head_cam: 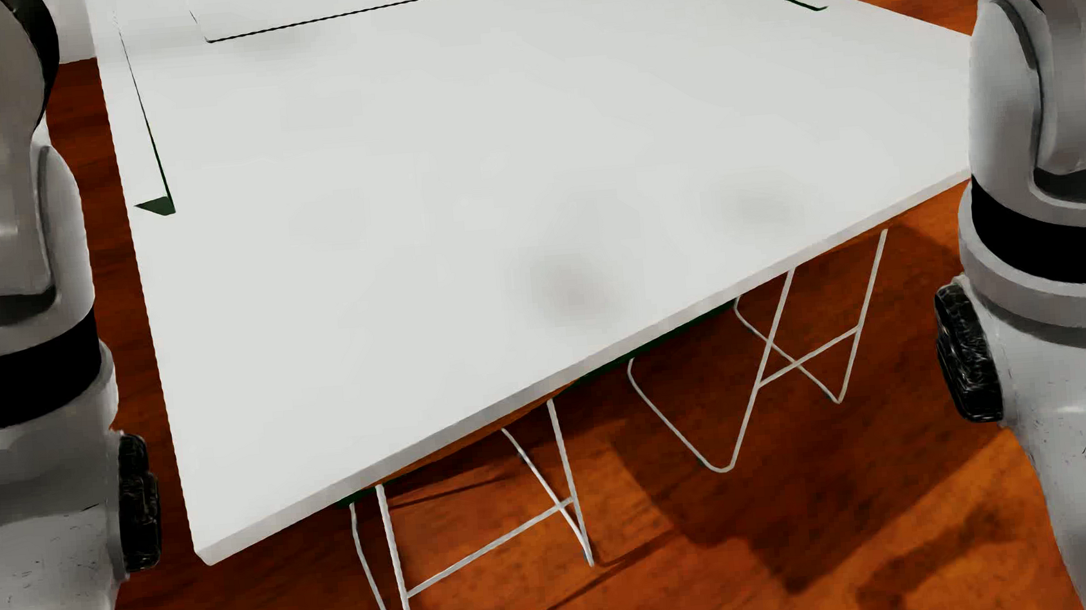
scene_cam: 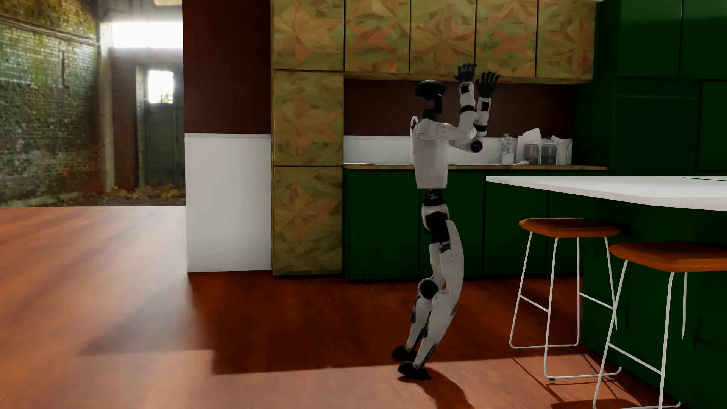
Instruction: Stand still
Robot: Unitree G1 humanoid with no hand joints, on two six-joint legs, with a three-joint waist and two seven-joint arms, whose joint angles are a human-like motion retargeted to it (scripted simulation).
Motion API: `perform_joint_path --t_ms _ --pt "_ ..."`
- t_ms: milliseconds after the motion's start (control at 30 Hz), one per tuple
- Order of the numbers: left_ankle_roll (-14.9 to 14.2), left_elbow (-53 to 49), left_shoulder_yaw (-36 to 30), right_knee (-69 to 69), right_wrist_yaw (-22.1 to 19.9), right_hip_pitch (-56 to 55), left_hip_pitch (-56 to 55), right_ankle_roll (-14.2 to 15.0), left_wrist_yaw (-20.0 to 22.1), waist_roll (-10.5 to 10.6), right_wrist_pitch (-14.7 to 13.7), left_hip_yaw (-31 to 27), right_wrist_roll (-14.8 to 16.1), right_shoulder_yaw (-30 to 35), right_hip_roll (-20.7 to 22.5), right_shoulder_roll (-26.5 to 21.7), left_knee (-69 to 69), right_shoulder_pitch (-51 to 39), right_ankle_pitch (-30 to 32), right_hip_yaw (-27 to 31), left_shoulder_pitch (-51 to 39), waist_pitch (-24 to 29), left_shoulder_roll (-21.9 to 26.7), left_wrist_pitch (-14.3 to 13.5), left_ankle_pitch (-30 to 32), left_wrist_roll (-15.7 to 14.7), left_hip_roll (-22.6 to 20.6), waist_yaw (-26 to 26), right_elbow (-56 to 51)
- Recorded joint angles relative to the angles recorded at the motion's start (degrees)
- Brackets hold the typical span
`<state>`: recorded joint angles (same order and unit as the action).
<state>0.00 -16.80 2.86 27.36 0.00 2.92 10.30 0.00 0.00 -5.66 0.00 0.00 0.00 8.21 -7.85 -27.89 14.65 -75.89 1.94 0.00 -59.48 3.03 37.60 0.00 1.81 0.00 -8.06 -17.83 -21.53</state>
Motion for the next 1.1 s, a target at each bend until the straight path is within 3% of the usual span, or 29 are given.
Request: perform_joint_path --t_ms 133,267,400,633,733,833,900,967,1100 --pt "0.00 -4.86 2.33 -0.05 0.00 -0.43 -0.15 0.00 0.00 0.69 0.00 0.00 0.00 -0.58 -0.14 -0.59 -1.07 0.36 0.29 0.00 -1.58 0.21 -0.05 0.00 1.38 0.00 0.02 1.24 -0.13" --pt "0.00 -10.38 3.70 0.24 0.00 -0.11 -0.67 0.00 0.00 0.90 0.00 0.00 0.00 -1.52 -0.20 -1.05 1.93 2.46 0.52 0.00 -3.43 2.18 0.14 0.00 -1.72 0.00 0.02 1.87 -1.12" --pt "0.00 -10.29 3.16 -0.22 0.00 -1.23 -1.13 0.00 0.00 1.90 0.00 0.00 0.00 -2.27 -0.63 -2.78 -0.92 4.78 1.27 0.00 -3.71 1.13 -0.07 0.00 1.65 0.00 -0.32 2.77 -1.41" --pt "0.00 -11.33 2.65 -0.37 0.00 -1.55 -2.49 0.00 0.00 2.04 0.00 0.00 0.00 -4.01 -0.54 -4.84 1.05 10.79 2.91 0.00 -1.65 0.99 0.23 0.00 0.15 0.00 -0.21 3.17 -3.72" --pt "0.00 -15.38 -0.97 -0.85 0.00 -2.14 -3.28 0.00 0.00 1.82 0.00 0.00 0.00 -2.43 -0.32 -7.94 0.36 30.45 4.49 0.00 15.42 -0.12 1.08 0.00 1.56 0.00 0.06 3.35 -10.55" --pt "0.00 -13.75 -13.72 -1.23 0.00 -2.98 -3.39 0.00 0.00 0.40 0.00 0.00 0.00 7.57 0.17 -7.67 -2.18 61.47 5.59 0.00 43.43 -0.90 0.08 0.00 5.89 0.00 0.58 3.66 -9.50" --pt "0.00 -2.19 -19.24 -1.05 0.00 -4.66 -4.08 0.00 0.00 -0.57 0.00 0.00 0.00 13.05 0.64 -4.25 -3.18 78.93 7.12 0.00 60.47 -1.22 -3.62 0.00 9.15 0.00 0.99 4.32 2.48" --pt "0.00 13.77 -21.12 -0.48 0.00 -6.17 -4.52 0.00 0.00 -1.64 0.00 0.00 0.00 16.32 1.15 0.07 -3.89 88.88 8.38 0.00 71.10 -0.98 -7.39 0.00 12.02 0.00 1.57 4.60 18.96" --pt "0.00 42.64 -27.38 2.01 0.00 -10.61 -6.01 0.00 0.00 -1.84 0.00 0.00 0.00 22.98 1.81 2.86 -5.22 92.19 11.13 0.00 75.95 0.58 -10.63 0.00 18.80 0.00 2.74 5.57 45.69"
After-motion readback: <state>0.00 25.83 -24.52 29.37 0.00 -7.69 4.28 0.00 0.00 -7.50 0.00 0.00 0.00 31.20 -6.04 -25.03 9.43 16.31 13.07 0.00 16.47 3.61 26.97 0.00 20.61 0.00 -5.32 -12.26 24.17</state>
